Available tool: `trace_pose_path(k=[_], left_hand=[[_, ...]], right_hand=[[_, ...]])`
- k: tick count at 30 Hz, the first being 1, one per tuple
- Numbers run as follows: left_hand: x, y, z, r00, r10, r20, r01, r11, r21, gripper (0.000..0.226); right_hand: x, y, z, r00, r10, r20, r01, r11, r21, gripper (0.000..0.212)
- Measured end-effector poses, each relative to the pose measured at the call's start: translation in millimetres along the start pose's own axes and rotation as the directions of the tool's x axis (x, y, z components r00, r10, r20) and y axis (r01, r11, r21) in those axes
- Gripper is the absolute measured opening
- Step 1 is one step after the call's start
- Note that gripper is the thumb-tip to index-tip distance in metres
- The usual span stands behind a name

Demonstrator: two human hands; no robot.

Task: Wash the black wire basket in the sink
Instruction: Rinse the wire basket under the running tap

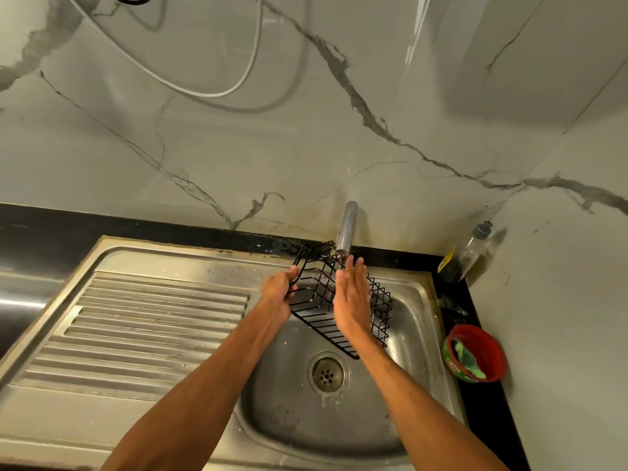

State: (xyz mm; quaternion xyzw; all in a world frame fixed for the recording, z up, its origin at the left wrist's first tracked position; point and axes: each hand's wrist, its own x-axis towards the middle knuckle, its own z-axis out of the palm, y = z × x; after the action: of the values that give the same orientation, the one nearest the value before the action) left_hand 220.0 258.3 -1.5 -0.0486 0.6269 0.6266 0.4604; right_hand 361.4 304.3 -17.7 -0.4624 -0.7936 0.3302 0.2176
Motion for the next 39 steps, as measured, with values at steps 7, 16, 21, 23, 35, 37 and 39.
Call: trace_pose_path(k=[7,16,21,23,35,37,39], left_hand=[[2,-5,-2,0.998,-0.031,0.059,0.035,0.997,-0.070,0.012],[7,-2,-14,0.992,-0.047,0.117,0.059,0.993,-0.106,0.013],[9,-6,-23,0.983,-0.076,0.168,0.093,0.991,-0.093,0.010],[5,-6,-26,0.977,-0.075,0.197,0.090,0.993,-0.071,0.009],[-13,-24,-16,0.977,0.081,0.195,-0.124,0.968,0.219,0.024],[-8,-27,-19,0.981,0.077,0.179,-0.109,0.978,0.177,0.023],[-7,-29,-21,0.981,0.063,0.184,-0.091,0.984,0.151,0.022]], right_hand=[[15,-5,-4,1.000,0.009,-0.030,-0.010,0.999,-0.050,0.056],[1,43,-16,0.996,0.068,-0.058,-0.072,0.995,-0.063,0.056],[11,31,-24,0.999,0.013,-0.046,-0.016,0.998,-0.066,0.054],[22,28,-29,0.993,0.069,-0.098,-0.075,0.995,-0.064,0.051],[25,-6,-18,0.986,-0.059,-0.159,0.074,0.993,0.090,0.026],[3,-14,-3,0.989,-0.126,-0.082,0.136,0.983,0.122,0.037],[-14,-9,4,0.974,-0.224,-0.037,0.225,0.974,0.009,0.045]])
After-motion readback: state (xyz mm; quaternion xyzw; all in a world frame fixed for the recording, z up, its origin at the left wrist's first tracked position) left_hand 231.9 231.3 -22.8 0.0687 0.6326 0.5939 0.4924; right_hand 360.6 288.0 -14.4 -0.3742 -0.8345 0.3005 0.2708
